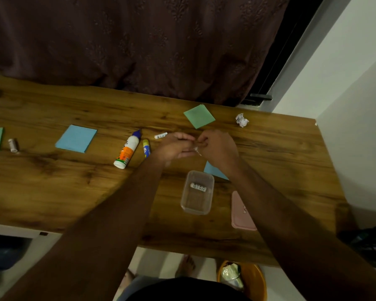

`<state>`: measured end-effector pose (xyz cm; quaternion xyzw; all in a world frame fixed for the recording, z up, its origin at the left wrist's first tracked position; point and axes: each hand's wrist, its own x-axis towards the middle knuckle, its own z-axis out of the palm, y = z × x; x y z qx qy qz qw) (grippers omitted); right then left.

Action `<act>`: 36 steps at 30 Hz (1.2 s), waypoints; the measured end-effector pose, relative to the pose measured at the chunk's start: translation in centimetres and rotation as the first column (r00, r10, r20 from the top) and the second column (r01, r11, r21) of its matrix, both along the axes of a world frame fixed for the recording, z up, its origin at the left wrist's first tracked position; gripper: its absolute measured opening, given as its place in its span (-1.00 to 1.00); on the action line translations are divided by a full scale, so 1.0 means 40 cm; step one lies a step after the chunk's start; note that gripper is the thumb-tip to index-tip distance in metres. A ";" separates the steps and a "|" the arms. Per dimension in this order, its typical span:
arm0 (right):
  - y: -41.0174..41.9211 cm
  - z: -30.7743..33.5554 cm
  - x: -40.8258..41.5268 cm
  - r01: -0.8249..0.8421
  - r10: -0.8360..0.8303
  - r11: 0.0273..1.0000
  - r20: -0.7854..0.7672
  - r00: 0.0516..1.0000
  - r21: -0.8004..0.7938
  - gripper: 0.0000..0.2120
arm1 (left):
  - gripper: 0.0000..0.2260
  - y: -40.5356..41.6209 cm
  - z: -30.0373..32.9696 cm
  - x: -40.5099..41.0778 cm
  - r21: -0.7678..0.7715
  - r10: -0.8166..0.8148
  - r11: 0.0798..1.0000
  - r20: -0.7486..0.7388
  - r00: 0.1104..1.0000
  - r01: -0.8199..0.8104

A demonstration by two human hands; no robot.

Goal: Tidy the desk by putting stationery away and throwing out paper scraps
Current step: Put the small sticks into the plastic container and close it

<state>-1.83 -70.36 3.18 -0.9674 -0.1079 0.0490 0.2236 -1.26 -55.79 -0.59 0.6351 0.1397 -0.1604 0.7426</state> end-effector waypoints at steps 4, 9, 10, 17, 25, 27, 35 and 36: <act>0.006 0.003 -0.020 -0.013 0.013 1.000 -0.004 1.000 -0.023 -0.81 | -0.88 0.007 -0.005 -0.008 -0.036 -0.042 0.998 0.019 0.999 0.042; -0.007 0.052 -0.059 -0.054 0.046 0.993 -0.074 0.996 -0.108 -0.91 | -0.86 0.034 -0.038 0.012 0.074 0.082 0.994 -0.017 0.996 -0.080; -0.010 0.054 -0.076 -0.085 0.066 0.979 -0.105 0.992 -0.185 -0.91 | -0.88 0.043 -0.055 0.020 0.190 0.123 0.974 0.010 0.992 -0.122; 0.015 0.010 -0.211 -0.309 0.241 0.835 -0.202 0.949 -0.456 -0.73 | -0.76 0.097 -0.130 0.106 0.923 -0.024 0.380 0.077 0.997 -0.063; 0.031 -0.050 -0.234 -0.384 0.293 0.799 -0.257 0.921 -0.462 -0.68 | -0.70 0.105 -0.134 0.171 0.988 -0.191 -0.062 -0.148 0.970 0.139; 0.032 -0.049 -0.228 -0.383 0.296 0.802 -0.251 0.921 -0.458 -0.69 | -0.72 0.107 -0.135 0.170 0.975 -0.197 -0.117 -0.207 0.958 0.186; 0.014 -0.018 -0.206 -0.370 0.294 0.819 -0.235 0.927 -0.438 -0.74 | -0.77 0.100 -0.116 0.149 0.983 -0.247 -0.107 -0.172 0.954 0.150; 0.008 -0.009 -0.194 -0.334 0.271 0.840 -0.202 0.941 -0.428 -0.76 | -0.76 0.098 -0.114 0.145 0.991 -0.249 -0.047 -0.130 0.960 0.122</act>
